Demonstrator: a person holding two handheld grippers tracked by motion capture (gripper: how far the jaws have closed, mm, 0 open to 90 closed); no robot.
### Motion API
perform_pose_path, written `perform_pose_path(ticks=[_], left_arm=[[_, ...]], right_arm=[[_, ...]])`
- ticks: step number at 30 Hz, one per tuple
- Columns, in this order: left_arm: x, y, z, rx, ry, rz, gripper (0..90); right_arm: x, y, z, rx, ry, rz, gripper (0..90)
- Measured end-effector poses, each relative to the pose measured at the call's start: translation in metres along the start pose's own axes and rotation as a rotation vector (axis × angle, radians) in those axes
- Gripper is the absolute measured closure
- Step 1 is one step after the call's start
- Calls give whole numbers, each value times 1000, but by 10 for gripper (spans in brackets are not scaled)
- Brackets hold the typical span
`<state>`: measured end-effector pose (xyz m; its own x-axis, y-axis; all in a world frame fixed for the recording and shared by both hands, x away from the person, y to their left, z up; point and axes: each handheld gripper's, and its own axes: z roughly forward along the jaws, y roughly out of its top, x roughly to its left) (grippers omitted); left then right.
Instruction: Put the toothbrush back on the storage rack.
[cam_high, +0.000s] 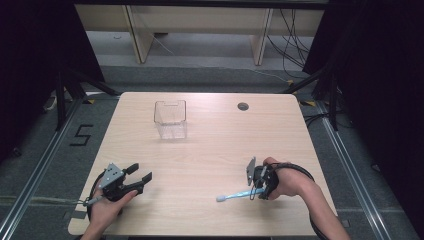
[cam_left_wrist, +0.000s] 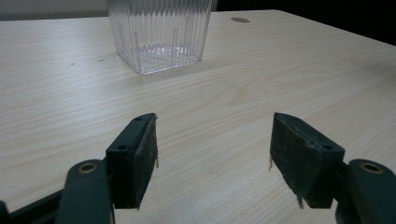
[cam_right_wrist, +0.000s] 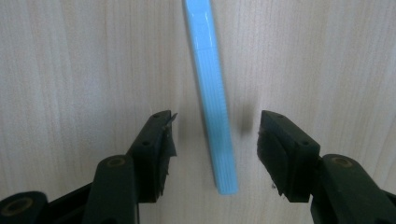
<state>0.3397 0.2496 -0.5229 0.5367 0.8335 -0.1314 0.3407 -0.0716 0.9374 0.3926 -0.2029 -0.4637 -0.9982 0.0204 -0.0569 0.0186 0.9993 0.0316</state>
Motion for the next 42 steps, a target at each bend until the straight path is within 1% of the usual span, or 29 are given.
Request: perform_pose_path(ticks=[1, 2, 3, 4, 5, 6, 7, 8, 9, 10, 12, 13, 15, 16, 19, 20, 24, 25, 27, 28, 29, 30, 32, 33, 38, 39, 40, 41, 42], left_arm=[[0, 0, 0, 0, 0, 0, 316], [0, 0, 0, 0, 0, 0, 316], [0, 0, 0, 1, 0, 0, 316], [0, 0, 0, 2, 0, 0, 316], [0, 0, 0, 1, 0, 0, 316], [0, 0, 0, 1, 0, 0, 316], [0, 0, 0, 2, 0, 0, 316], [0, 0, 0, 1, 0, 1, 316], [0, 0, 0, 1, 0, 1, 316], [0, 0, 0, 2, 0, 1, 316], [0, 0, 0, 2, 0, 1, 316], [0, 0, 0, 1, 0, 1, 316], [0, 0, 0, 1, 0, 0, 316], [0, 0, 0, 0, 0, -1, 316], [0, 0, 0, 2, -1, 0, 316], [0, 0, 0, 1, 0, 1, 316], [0, 0, 0, 1, -1, 1, 316], [0, 0, 0, 2, -1, 0, 316], [0, 0, 0, 2, -1, 0, 316], [0, 0, 0, 2, -1, 0, 316], [0, 0, 0, 2, -1, -1, 316], [0, 0, 0, 2, -2, -1, 316], [0, 0, 0, 0, -2, -1, 316], [0, 0, 0, 0, -3, -2, 316], [0, 0, 0, -1, -4, -2, 316], [0, 0, 0, 0, -4, -1, 316], [0, 0, 0, 0, -4, -1, 316], [0, 0, 0, 0, -3, -1, 316], [0, 0, 0, 1, -3, 0, 316]], right_arm=[[0, 0, 0, 0, 0, 0, 463], [-2, 1, 1, -5, 4, -42, 463], [0, 2, 0, 11, -1, -1, 463], [-1, 3, 0, 4, -1, -20, 471], [-5, 4, 1, -7, -6, -75, 474], [-5, 4, 1, -7, -6, -75, 474], [-1, 3, 0, 14, -1, -12, 479], [-1, 4, 0, 19, 4, -15, 484], [-5, 6, 2, -1, -2, -88, 488], [-2, 6, 1, 20, 2, -31, 496], [-2, 7, 2, 18, 4, -33, 500], [-5, 8, 3, 0, 5, -83, 506], [-4, 8, 2, 14, 6, -74, 509], [-4, 9, 2, 12, 4, -88, 512], [-3, 9, 3, 12, 17, -77, 524], [-4, 10, 4, 11, 13, -93, 533], [-5, 11, 4, 16, 11, -99, 540], [-5, 11, 5, 20, 15, -72, 546], [-5, 12, 5, 23, 20, -71, 549], [-4, 13, 5, 24, 28, -48, 556], [-5, 13, 5, 18, 26, -69, 561], [-4, 14, 4, 25, 20, -53, 570], [-5, 16, 6, 8, 28, -70, 589], [-5, 17, 7, 7, 27, -89, 595], [-4, 17, 7, 14, 23, -86, 626], [-4, 17, 8, 13, 26, -93, 630], [-5, 18, 9, 1, 32, -120, 633], [-3, 17, 9, 14, 42, -81, 638], [-3, 17, 9, 14, 42, -81, 638]])
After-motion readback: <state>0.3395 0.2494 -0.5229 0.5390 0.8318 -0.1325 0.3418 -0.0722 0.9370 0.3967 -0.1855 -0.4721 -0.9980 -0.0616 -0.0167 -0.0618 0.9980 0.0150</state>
